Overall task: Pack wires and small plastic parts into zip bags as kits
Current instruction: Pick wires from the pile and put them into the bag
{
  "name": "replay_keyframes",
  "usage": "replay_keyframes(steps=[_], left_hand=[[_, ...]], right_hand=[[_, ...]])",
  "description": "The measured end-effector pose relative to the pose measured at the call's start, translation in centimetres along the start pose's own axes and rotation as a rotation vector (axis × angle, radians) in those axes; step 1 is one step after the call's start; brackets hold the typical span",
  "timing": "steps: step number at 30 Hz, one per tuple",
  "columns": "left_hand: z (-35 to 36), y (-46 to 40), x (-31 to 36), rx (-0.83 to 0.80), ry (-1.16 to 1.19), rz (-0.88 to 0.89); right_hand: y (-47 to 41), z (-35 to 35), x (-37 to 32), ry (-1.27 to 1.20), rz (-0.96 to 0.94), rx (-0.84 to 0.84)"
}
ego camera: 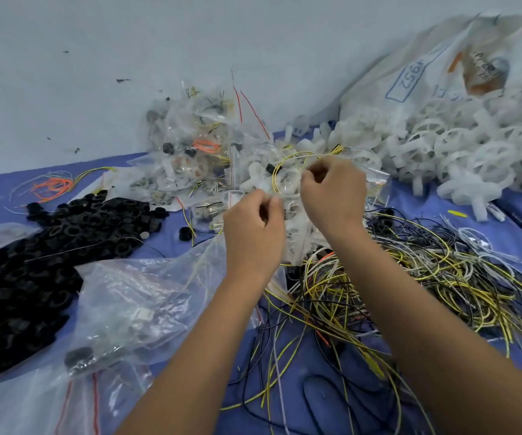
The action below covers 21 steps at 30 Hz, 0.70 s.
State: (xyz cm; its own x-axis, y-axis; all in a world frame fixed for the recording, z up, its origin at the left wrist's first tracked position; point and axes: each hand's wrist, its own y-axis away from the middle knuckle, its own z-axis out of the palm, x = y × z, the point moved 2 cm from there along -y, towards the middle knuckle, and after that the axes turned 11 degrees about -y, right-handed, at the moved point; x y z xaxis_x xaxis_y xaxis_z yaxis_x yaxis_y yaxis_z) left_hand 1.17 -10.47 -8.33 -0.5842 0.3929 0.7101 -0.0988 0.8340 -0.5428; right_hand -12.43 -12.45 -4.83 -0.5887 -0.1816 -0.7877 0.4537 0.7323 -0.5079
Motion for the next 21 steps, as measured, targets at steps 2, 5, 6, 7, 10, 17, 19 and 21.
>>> replay_keyframes(steps=[2,5,6,7,10,17,19,21], left_hand=[[1.7,-1.1,0.1,-0.027,-0.024,-0.069],[3.8,-2.6,0.2,-0.066,-0.021,-0.179],[4.3,-3.2,0.2,-0.074,-0.016,-0.219],[4.7,-3.7,0.3,-0.081,-0.013,-0.264],[5.6,-5.3,-0.1,-0.116,0.032,-0.424],[5.8,-6.1,-2.0,-0.255,0.342,-0.681],[5.6,-5.9,-2.0,-0.267,0.401,-0.681],[5.3,-5.9,-2.0,-0.276,0.430,-0.695]], right_hand=[[-3.3,0.2,2.7,0.104,0.117,0.018],[-6.3,1.2,6.3,0.205,0.274,-0.117],[-6.8,1.7,7.0,0.178,0.290,-0.172],[-7.0,2.2,7.4,0.138,0.289,-0.209],[-7.1,2.6,7.9,0.033,0.286,-0.215],[-4.8,1.1,6.6,-0.683,0.580,-0.172],[-4.0,0.6,5.6,-0.850,0.629,-0.216],[-3.2,0.2,4.8,-1.000,0.651,-0.258]])
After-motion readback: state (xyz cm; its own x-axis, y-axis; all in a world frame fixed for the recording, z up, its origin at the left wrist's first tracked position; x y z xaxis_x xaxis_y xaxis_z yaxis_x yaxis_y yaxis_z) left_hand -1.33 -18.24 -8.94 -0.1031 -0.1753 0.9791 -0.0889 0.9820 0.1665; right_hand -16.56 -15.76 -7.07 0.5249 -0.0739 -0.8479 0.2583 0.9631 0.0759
